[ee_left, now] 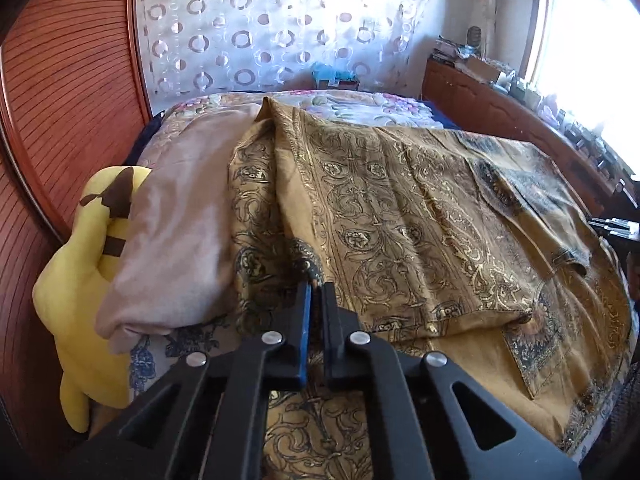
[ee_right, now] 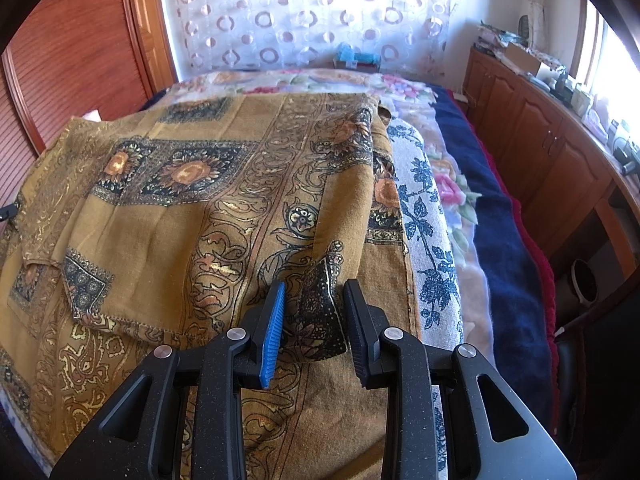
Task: Fold small clothes
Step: 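Grasp the shirt edge with both grippers and fold it over onto itself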
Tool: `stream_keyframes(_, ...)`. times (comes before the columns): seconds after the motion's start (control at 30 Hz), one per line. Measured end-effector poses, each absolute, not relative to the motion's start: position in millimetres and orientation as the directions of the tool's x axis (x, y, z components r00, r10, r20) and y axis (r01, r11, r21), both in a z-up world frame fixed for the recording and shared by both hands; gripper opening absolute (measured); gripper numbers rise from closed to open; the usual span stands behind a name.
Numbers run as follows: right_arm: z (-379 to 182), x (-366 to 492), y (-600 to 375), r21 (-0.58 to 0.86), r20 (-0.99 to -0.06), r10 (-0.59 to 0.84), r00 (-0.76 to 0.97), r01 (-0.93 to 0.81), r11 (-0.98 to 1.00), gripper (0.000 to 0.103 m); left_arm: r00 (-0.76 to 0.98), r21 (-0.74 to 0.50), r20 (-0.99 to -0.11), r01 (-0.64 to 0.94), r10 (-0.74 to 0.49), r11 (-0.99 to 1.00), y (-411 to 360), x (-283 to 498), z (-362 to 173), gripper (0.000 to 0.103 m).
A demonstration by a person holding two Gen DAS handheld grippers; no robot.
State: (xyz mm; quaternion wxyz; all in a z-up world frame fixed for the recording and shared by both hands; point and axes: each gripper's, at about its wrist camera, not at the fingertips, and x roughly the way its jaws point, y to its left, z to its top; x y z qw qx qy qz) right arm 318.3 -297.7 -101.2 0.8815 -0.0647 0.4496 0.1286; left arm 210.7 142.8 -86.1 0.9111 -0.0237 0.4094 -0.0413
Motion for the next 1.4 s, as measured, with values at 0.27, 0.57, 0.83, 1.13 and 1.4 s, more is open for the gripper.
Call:
stream_keyframes(0.27, -84.1, 312.0, -302.6, 0.021, -0.782, 0.208, 0.588, -0.308, 0.951, 0.002, 0.713, -0.077, -0.694, 0.066, -0.101, 0.995, 138.6, 197.9, -64.7, 0.000)
stream_keyframes(0.57, -45.8, 287.0, -307.7, 0.020, -0.712, 0.252, 0.655, -0.340, 0.940, 0.000, 0.781, -0.095, -0.606, 0.119, -0.152, 0.988, 128.2, 165.2, -21.6, 0.000)
stream_keyframes(0.83, -14.1, 248.4, -321.6, 0.019, -0.672, 0.288, 0.682, -0.373, 0.928, 0.000, 0.815, -0.150, -0.547, 0.130, -0.192, 0.980, 138.9, 122.6, -6.7, 0.000)
stream_keyframes(1.13, -6.2, 194.1, -345.2, 0.013, -0.682, 0.281, 0.675, -0.374, 0.927, 0.000, 0.791, -0.191, -0.581, 0.098, -0.193, 0.977, 146.9, 65.1, -34.0, 0.000)
stream_keyframes(1.4, -46.9, 184.5, -346.0, 0.006, -0.743, 0.233, 0.628, -0.342, 0.940, 0.000, 0.744, -0.178, -0.651, 0.047, -0.154, 0.983, 137.6, 52.6, -71.6, 0.002)
